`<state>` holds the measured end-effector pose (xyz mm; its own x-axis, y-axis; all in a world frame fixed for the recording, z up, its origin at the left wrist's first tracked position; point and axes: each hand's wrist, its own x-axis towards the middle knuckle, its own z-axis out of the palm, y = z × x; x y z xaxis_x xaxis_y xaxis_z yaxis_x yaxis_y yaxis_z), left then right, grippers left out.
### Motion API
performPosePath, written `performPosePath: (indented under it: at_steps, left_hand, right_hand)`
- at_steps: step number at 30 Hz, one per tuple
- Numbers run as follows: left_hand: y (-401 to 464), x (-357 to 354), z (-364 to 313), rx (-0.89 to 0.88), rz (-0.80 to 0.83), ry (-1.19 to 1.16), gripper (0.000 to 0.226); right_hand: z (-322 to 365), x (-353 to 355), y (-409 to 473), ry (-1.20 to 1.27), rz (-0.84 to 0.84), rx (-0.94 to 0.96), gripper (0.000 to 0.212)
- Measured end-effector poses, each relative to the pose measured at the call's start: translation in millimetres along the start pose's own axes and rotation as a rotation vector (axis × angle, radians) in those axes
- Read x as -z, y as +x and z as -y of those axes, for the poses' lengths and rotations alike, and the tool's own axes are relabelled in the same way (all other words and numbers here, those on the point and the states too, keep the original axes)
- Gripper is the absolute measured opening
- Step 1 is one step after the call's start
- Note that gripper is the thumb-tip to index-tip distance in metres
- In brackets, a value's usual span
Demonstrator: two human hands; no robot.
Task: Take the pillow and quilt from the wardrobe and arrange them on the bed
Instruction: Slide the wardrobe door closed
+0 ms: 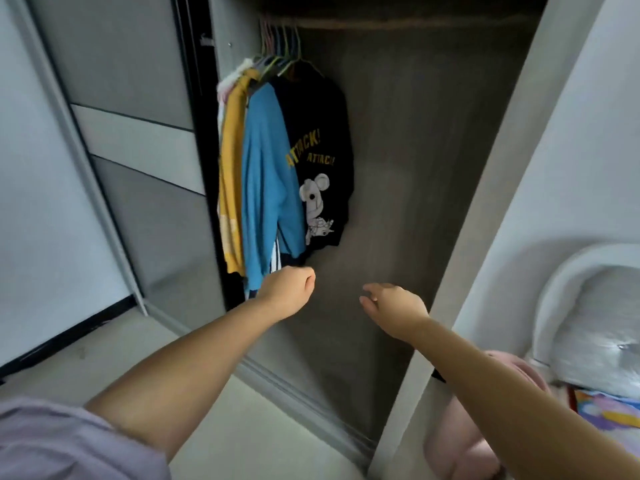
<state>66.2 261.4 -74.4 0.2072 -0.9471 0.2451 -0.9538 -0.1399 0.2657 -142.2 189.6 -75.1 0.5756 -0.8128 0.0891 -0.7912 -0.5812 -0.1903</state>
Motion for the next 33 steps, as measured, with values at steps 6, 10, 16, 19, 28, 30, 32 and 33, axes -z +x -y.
performPosePath:
  at_steps: [6, 10, 16, 19, 28, 30, 32, 33]
  left_hand:
    - [13.5, 50.1, 142.2, 0.145, -0.029, 0.007, 0.025]
    - [36.6, 93.4, 229.5, 0.159, -0.074, 0.057, 0.025]
    - [95.9, 131.2, 310.8, 0.219, -0.185, 0.087, 0.029]
    - [135.4, 135.3, 332.3, 0.241, -0.212, 0.033, 0.028]
    - [268.6, 139.9, 381.9, 0.172, -0.233, -0.029, 0.033]
    - [295.1, 145.4, 392.6, 0.194, -0.262, -0.078, 0.039]
    - [319.4, 149.9, 400.5, 0.203, -0.288, -0.164, 0.043]
    - [329.5, 150.4, 403.5, 0.194, -0.292, -0.205, 0.044]
  right_hand:
    - [122.4, -19.9, 98.9, 0.008, -0.022, 0.110, 0.042]
    - [199.8, -30.1, 162.8, 0.025, -0.046, 0.131, 0.042]
    - [278.2, -35.3, 239.5, 0.113, -0.029, 0.156, 0.041]
    - [293.1, -34.0, 280.2, 0.175, -0.037, 0.128, 0.044]
    - [327.2, -53.7, 433.0, 0.336, -0.145, 0.047, 0.058]
    - [340.9, -59.6, 464.4, 0.391, -0.163, 0.020, 0.068]
    - [353.5, -66.3, 488.7, 0.445, -0.179, -0.022, 0.075]
    - [358.4, -70.3, 497.9, 0.471, -0.190, -0.041, 0.077]
